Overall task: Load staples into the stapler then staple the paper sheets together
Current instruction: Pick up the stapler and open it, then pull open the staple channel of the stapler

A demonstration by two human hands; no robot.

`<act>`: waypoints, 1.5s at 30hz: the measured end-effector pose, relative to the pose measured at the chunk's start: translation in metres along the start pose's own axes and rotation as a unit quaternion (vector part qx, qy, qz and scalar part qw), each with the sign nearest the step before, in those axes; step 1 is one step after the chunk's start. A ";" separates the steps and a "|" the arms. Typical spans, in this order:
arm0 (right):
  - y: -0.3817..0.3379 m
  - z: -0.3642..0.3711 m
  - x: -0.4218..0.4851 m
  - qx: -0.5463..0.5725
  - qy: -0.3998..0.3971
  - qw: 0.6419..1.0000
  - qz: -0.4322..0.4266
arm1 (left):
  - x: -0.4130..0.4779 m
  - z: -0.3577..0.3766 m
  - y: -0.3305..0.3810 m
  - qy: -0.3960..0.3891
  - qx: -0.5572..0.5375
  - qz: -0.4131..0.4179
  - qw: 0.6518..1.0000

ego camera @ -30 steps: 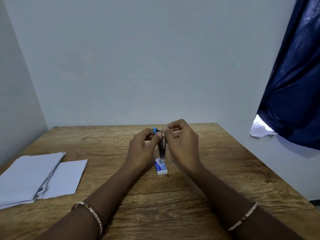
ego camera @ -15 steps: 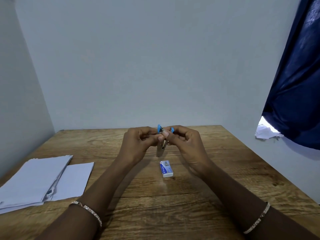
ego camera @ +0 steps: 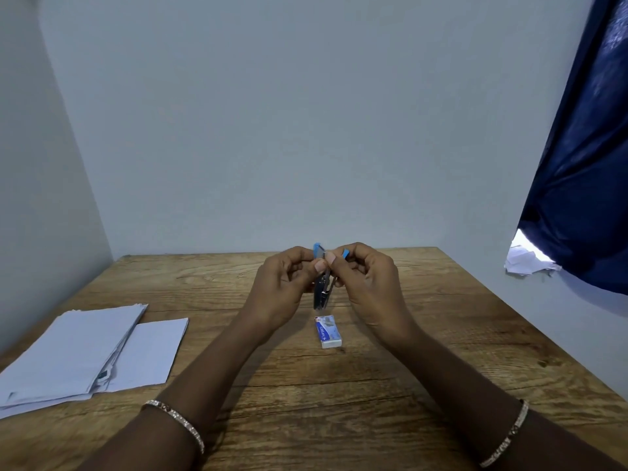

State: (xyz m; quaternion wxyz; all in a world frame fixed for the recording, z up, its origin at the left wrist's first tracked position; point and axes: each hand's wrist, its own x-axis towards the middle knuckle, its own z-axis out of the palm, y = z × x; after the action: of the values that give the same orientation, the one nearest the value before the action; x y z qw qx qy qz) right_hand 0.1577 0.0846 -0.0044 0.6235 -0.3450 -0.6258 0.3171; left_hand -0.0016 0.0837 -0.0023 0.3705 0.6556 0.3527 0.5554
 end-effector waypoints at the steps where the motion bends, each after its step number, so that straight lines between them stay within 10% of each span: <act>1: 0.000 0.000 0.000 -0.002 0.006 1.000 0.001 | 0.000 -0.001 0.000 0.015 -0.005 -0.003 1.000; 7: 0.002 0.000 0.004 0.080 0.003 0.996 0.045 | 0.003 -0.005 0.004 0.093 -0.027 -0.014 0.995; 12: 0.005 -0.004 0.009 0.153 0.037 0.982 0.105 | 0.007 -0.009 0.010 0.155 -0.248 -0.097 0.951; 25: 0.008 -0.038 0.025 0.224 -0.008 0.961 0.162 | -0.003 -0.043 0.014 -0.128 -0.529 -0.304 0.782; 36: 0.002 -0.025 0.015 0.209 -0.156 0.954 0.150 | -0.003 -0.007 0.011 -0.161 -0.271 -0.357 0.879; 45: 0.009 0.001 -0.006 -0.158 0.002 0.987 0.000 | -0.004 0.007 0.007 -0.055 -0.294 -0.348 0.889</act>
State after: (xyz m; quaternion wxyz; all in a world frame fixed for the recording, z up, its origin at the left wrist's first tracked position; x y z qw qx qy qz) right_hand 0.1567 0.0847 -0.0154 0.5624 -0.4397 -0.6670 0.2132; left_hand 0.0048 0.0762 0.0018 0.7343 0.3814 0.3584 0.4323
